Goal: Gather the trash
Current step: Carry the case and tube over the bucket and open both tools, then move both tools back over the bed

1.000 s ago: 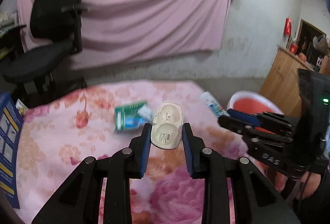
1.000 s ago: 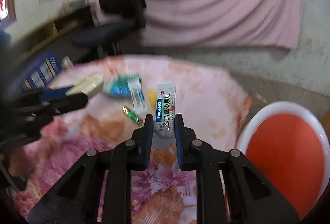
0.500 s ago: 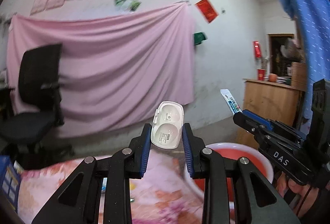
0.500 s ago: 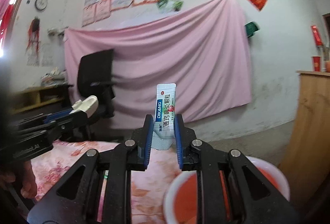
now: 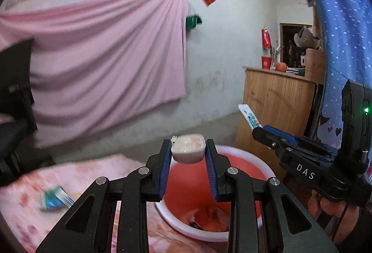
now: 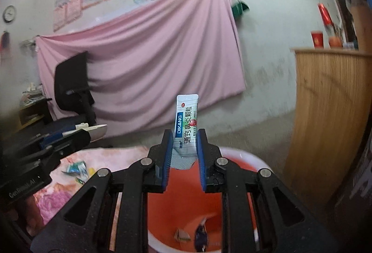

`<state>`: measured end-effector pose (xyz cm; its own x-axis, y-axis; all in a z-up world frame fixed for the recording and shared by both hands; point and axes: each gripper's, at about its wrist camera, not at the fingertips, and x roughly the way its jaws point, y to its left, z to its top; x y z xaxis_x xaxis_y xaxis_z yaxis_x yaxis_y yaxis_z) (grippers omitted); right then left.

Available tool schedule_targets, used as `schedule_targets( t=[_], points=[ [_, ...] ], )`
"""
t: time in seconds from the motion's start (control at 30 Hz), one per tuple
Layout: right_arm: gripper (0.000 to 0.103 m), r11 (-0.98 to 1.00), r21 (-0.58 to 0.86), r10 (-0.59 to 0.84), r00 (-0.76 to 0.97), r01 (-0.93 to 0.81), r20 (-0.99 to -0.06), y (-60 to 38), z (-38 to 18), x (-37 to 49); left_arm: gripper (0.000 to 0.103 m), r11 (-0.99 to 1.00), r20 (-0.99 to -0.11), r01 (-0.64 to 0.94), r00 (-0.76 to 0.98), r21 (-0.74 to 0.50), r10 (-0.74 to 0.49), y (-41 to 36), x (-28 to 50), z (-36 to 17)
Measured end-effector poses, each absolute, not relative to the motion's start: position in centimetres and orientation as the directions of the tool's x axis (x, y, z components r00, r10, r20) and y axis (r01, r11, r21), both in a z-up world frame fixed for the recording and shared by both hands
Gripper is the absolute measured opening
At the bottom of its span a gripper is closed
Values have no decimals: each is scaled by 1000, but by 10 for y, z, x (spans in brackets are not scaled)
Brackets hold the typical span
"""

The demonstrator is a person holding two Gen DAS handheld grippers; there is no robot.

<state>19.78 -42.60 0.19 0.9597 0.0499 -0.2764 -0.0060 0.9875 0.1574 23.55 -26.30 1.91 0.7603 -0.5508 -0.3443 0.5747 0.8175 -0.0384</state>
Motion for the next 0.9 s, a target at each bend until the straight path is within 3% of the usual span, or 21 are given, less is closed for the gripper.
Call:
schedule_targets(
  t=[0.2,0.53,0.7,0.77,0.9],
  points=[
    [44,979,204,61,902,31,-428,-439,-21,218,25,812,-437,573,707,-109,-557,-278,260,8],
    [45,977,206,59,880,45,-472,-442,-28,222,27,802,-507,570,646,-178,-571,-274,270,2],
    [47,979,201,56,879,46,-474,-440,-26,223,37,817,-506,536,655,-211,-561,-264,269,7],
    [53,979,198,56,881,43,-470,-438,-25,223,40,829,-505,520,669,-205,-544,-258,267,8],
    [65,980,195,58,892,34,-449,-437,-22,222,56,859,-481,472,717,-198,-505,-240,261,13]
  ],
)
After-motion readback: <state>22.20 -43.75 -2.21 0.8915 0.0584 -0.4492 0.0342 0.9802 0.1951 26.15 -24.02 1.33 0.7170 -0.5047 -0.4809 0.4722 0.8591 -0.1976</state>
